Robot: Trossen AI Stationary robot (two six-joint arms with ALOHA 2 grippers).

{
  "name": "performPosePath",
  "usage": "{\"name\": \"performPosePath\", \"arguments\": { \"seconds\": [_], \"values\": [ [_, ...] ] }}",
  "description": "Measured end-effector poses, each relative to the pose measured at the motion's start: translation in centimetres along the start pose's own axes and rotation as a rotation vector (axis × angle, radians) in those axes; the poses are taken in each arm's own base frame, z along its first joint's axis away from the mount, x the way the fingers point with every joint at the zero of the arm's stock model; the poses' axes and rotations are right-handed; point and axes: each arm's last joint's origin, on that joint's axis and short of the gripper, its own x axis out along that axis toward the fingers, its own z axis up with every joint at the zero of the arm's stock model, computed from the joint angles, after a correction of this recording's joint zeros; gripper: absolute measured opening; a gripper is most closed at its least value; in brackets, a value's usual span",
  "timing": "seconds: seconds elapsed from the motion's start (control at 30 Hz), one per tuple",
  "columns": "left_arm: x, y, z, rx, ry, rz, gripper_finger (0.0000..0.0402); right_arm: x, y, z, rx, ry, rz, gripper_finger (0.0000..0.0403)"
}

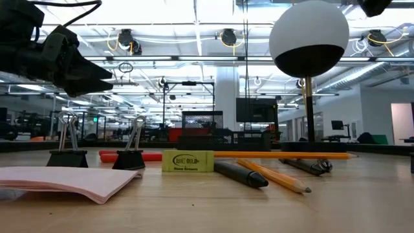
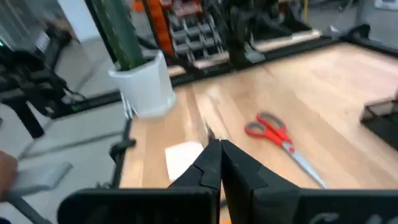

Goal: Pick and place office supplies into organizer
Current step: Put the right black binder clip into the black desk organizer

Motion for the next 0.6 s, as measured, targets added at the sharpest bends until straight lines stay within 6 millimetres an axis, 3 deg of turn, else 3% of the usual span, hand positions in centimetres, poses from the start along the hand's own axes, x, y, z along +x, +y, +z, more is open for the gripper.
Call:
{"name": "performPosePath", "arguments": {
  "seconds": [0.23,0.43,0.6],
  "values": [
    [0.0,0.0,0.0,0.000,0.001,0.000,0.0306,0.6,0.5,-3.5,0.082,0.148,-0.047,0.0001],
    [0.0,0.0,0.0,0.000,0.001,0.000,0.0306,2.2,1.3,-7.0,0.211,0.295,0.055,0.0012],
    [0.0,0.0,0.0,0.000,0.000,0.000,0.0306,3.9,1.1,-7.6,0.362,0.329,0.045,0.0011]
  ]
}}
